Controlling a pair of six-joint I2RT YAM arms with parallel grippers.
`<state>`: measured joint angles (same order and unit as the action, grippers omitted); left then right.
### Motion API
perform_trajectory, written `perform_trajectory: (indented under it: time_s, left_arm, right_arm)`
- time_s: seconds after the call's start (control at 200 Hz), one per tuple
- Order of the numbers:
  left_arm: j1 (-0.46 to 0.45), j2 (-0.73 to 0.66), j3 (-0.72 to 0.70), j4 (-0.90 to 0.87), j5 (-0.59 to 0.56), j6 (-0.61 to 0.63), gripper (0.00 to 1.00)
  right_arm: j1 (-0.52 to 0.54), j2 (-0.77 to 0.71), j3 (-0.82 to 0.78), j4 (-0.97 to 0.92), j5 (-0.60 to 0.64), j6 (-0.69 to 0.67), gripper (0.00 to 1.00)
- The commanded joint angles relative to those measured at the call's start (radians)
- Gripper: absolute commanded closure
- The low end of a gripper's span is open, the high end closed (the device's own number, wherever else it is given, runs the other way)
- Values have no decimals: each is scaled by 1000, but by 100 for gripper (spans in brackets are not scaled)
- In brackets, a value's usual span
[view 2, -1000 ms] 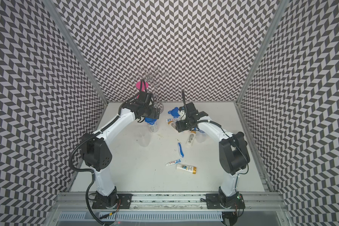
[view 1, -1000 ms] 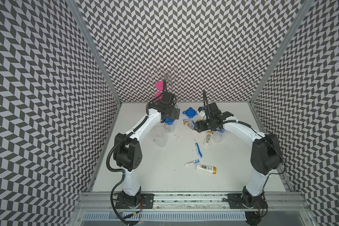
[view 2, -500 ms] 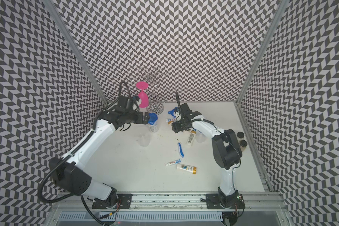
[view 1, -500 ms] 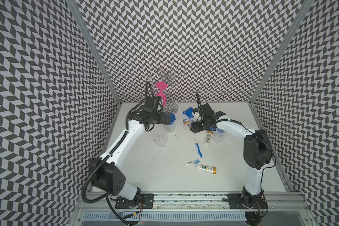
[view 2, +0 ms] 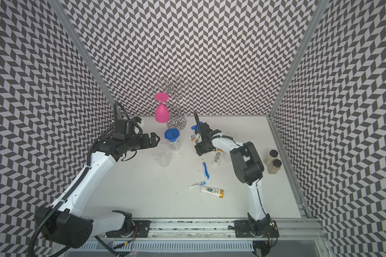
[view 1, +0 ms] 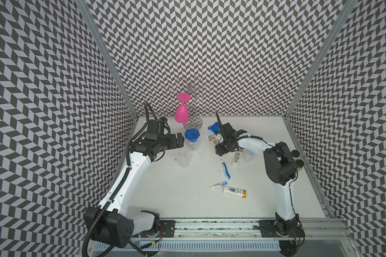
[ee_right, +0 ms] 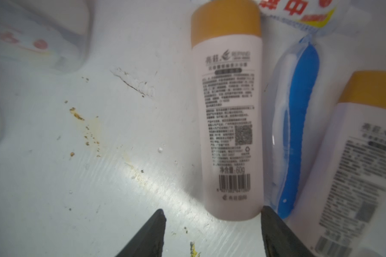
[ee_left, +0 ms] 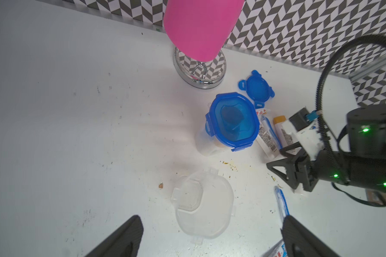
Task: Pack away toiletry kits
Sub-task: Pick up the toiletry item from the center of the board.
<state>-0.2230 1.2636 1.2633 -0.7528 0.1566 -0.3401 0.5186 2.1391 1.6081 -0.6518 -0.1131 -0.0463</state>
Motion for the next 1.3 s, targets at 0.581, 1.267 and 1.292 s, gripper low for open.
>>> perform_trajectory:
  time_s: [0.581,1.267,1.292]
  left_arm:
    - [-1,18,2,72,100,-31,0]
    - [-1,7,-22,78,111,-14,1]
    - [-1,8,-21,76,110,-14,1]
  right_arm:
    - [28,137,134,33,46,26,42]
    - [28,124,97,44,64,37,37]
    - [29,134,107,41,64,36,38]
